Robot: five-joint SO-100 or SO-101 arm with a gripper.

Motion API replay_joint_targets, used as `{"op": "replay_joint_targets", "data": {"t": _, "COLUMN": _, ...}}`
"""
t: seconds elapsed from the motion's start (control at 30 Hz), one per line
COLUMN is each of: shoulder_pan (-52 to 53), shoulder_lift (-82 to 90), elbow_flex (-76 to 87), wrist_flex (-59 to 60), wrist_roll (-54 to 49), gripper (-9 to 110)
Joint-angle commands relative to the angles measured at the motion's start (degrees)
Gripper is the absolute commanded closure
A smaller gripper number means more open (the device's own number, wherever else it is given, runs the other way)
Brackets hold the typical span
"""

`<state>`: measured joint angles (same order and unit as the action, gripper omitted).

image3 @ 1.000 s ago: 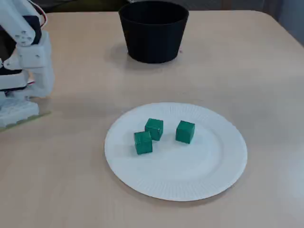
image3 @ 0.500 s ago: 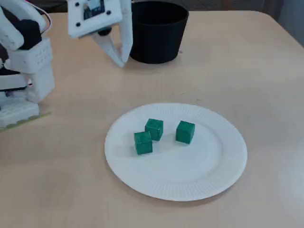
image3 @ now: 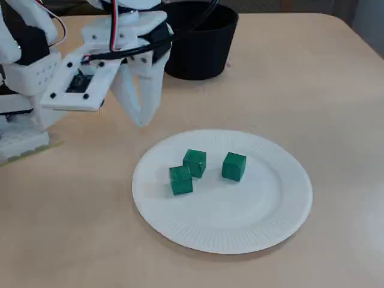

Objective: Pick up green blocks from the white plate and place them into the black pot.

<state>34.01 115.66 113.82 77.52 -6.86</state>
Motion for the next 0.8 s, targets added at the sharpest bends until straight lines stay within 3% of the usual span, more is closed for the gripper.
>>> {"op": "replay_joint_targets", "data": {"t": 0.0, "shoulder_pan": 1.1, "shoulder_lift": -1.8, "elbow_flex": -0.1, "wrist_flex": -2.7, "wrist_roll": 5.4, "gripper": 104}}
{"op": "replay_joint_targets", "data": {"t": 0.17, "shoulder_pan": 4.0, "shoulder_lift": -9.1, "elbow_flex": -2.3, "wrist_flex": -5.2, "wrist_roll": 6.3, "gripper": 104}}
{"op": "replay_joint_targets", "data": {"t": 0.4, "shoulder_pan": 5.1, "shoulder_lift": -27.9, "elbow_flex": -21.5, "wrist_flex": 2.1, "wrist_roll": -15.9, "gripper": 104}}
{"op": "replay_joint_targets", "data": {"t": 0.6, "shoulder_pan": 5.0, "shoulder_lift": -33.7, "elbow_flex": -31.5, "wrist_flex": 6.9, "wrist_roll": -23.6, "gripper": 104}}
{"op": "replay_joint_targets", "data": {"t": 0.77, "shoulder_pan": 5.5, "shoulder_lift": -32.6, "elbow_flex": -31.7, "wrist_flex": 8.1, "wrist_roll": -25.8, "gripper": 90}}
